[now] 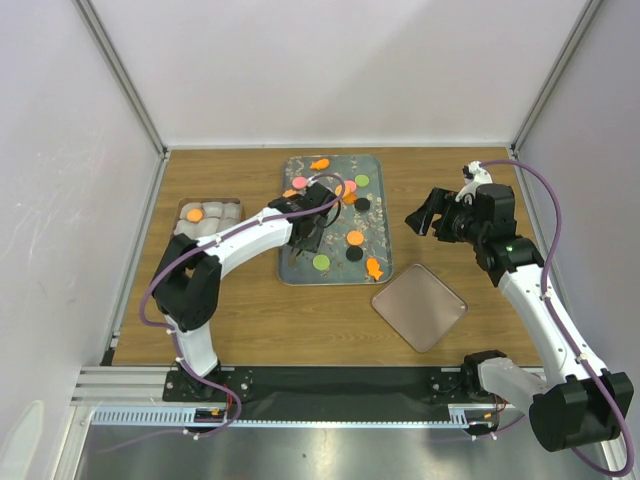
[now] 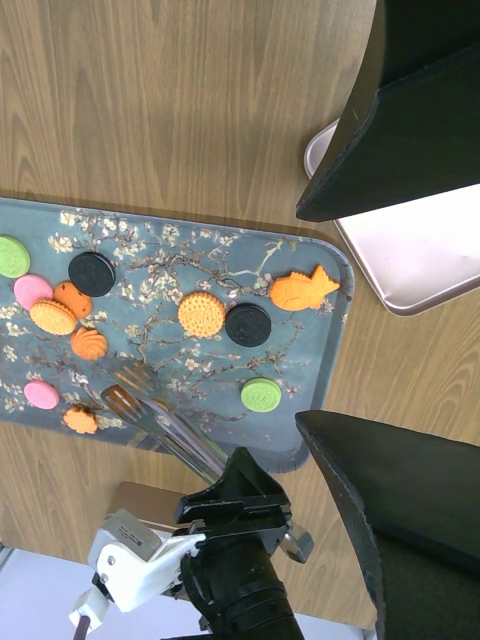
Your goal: Pack the cookies
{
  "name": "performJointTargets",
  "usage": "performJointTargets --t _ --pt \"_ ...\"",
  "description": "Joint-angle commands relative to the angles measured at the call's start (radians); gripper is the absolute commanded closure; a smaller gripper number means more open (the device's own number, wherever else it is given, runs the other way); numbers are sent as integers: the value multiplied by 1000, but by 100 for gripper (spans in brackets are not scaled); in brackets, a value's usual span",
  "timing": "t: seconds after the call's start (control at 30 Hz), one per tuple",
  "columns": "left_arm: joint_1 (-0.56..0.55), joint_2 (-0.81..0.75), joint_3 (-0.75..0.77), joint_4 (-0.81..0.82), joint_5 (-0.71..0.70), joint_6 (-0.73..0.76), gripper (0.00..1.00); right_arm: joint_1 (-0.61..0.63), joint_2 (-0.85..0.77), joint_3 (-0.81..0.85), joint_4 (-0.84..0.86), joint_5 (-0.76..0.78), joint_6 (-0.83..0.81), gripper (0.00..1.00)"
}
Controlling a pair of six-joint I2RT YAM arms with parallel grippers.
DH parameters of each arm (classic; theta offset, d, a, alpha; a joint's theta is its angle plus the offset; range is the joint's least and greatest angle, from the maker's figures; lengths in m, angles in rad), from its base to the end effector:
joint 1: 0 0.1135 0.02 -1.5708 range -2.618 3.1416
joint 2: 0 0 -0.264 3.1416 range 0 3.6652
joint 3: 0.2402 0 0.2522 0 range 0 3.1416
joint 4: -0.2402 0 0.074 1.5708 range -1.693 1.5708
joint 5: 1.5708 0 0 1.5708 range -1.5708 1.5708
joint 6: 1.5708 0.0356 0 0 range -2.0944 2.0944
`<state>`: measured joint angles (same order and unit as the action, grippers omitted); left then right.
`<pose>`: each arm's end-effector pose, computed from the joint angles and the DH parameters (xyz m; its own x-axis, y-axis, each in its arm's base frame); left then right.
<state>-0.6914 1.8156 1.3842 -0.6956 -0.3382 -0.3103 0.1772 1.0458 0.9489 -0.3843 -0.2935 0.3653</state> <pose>0.2986 -0.2318 0.2245 -0.8127 0.2987 -0.5004 0.2558 0.9543 0.1542 0.2276 0.0512 0.3279 -0.5760 0.2443 -0.7801 -0.2306 0.8670 0.4417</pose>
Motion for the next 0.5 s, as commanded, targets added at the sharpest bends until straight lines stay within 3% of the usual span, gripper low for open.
performJointTargets --t 0.0,0.47 --pt "-10 4 52 2 -21 23 56 -1 -9 11 19 8 -8 17" --pt "-3 -78 95 -22 -42 28 59 -2 -9 10 19 10 -9 17"
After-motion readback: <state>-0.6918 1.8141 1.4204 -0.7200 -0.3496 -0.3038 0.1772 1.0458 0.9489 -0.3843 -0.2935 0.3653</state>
